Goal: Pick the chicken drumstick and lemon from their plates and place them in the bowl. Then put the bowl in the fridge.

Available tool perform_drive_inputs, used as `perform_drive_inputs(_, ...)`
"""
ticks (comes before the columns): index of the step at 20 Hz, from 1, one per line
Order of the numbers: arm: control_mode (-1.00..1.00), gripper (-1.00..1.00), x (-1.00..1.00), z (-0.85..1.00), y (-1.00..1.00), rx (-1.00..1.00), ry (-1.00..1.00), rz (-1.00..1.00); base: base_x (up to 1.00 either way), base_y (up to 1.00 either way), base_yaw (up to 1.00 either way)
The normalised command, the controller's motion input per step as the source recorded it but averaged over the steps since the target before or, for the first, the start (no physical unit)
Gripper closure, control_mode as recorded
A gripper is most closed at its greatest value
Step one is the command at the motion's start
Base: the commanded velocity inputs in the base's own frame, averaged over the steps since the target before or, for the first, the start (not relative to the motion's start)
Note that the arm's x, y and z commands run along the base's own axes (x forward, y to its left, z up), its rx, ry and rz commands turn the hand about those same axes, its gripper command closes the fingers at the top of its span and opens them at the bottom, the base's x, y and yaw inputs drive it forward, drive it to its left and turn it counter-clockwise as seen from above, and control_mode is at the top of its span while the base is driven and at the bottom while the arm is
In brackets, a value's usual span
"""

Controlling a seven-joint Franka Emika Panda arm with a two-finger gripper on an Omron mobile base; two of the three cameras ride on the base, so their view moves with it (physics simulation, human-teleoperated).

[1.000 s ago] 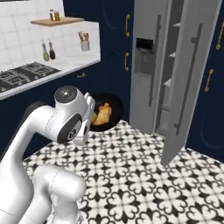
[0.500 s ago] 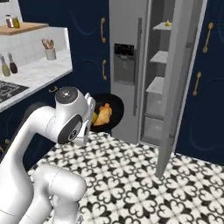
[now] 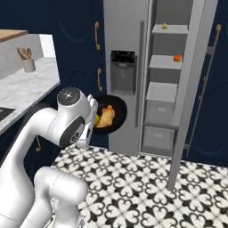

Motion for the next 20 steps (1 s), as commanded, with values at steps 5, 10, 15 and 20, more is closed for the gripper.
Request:
perform_drive_inputs(5, 1.00, 1.00, 0.00, 0.00, 0.00, 0.00, 0.00, 0.00, 1.00, 0.04, -0.26)
perform_drive_inputs(10, 1.00, 1.00, 0.00, 0.00, 0.00, 0.00, 0.00, 0.00, 1.00, 0.03, -0.26)
perform_drive_inputs(15, 1.00, 1.00, 0.00, 0.00, 0.00, 0.00, 0.00, 0.00, 0.88, -0.13, -0.25)
perform_drive_inputs(20, 1.00, 1.00, 0.00, 0.00, 0.00, 0.00, 0.00, 0.00, 0.62, -0.05, -0.24)
